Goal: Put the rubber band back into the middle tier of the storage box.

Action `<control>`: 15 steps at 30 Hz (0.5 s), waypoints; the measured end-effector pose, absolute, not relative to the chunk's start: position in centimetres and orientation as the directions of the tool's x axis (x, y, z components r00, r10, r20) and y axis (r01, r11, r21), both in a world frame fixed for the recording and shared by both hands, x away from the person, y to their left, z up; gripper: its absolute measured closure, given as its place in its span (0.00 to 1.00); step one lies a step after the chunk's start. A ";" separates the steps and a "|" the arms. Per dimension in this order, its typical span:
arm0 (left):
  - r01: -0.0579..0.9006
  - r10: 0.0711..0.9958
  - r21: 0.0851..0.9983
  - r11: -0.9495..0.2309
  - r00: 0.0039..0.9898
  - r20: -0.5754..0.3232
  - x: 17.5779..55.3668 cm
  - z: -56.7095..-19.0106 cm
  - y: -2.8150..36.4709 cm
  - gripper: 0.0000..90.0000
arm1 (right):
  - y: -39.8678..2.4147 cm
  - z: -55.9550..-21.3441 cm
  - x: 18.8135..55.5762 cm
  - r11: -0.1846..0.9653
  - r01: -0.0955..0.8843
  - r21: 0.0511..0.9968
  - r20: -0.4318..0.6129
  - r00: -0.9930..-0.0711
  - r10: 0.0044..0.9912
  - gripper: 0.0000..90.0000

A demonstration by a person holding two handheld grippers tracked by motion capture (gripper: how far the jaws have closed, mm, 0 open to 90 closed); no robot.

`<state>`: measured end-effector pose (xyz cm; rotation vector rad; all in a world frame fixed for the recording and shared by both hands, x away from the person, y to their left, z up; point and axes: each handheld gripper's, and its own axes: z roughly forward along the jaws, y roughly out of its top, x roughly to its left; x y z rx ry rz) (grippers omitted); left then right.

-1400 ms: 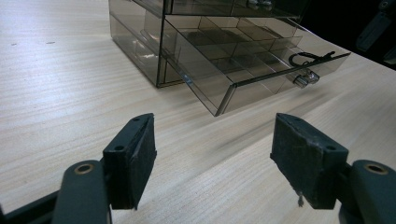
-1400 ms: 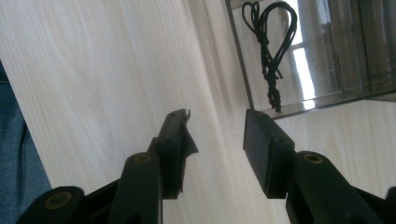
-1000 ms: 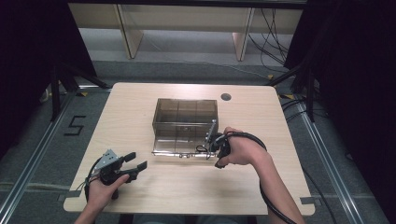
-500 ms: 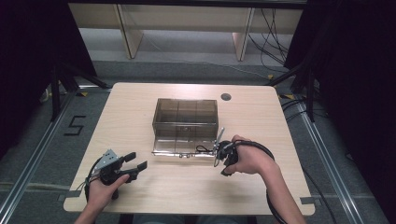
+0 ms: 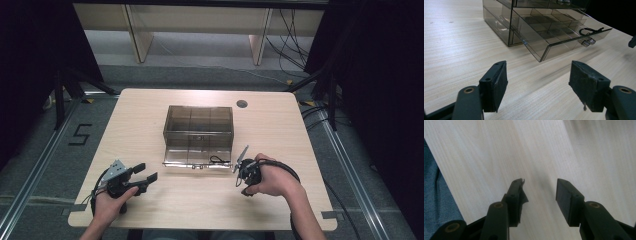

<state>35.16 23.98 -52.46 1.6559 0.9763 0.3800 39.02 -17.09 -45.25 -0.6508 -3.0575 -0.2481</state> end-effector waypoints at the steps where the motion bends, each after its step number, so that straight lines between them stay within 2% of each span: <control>1: 0.401 0.760 0.916 -0.036 0.606 -0.235 35.2 -52.5 24.0 0.33 | -17.2 -45.3 39.0 0.904 0.400 0.151 0.028 -0.916 0.401 0.64; 3: 0.403 0.761 0.914 -0.034 0.604 -0.238 35.2 -52.5 24.0 0.33 | -17.3 -45.4 38.6 0.891 0.432 0.144 0.041 -0.902 0.430 0.64; 7: 0.409 0.766 0.912 -0.037 0.598 -0.236 35.1 -52.4 24.0 0.33 | -17.9 -45.9 38.6 0.903 0.403 0.147 0.030 -0.914 0.404 0.64; 15: 0.404 0.761 0.914 -0.038 0.605 -0.236 35.2 -52.5 24.0 0.33 | -18.8 -46.1 38.0 0.888 0.448 0.105 0.038 -0.894 0.446 0.63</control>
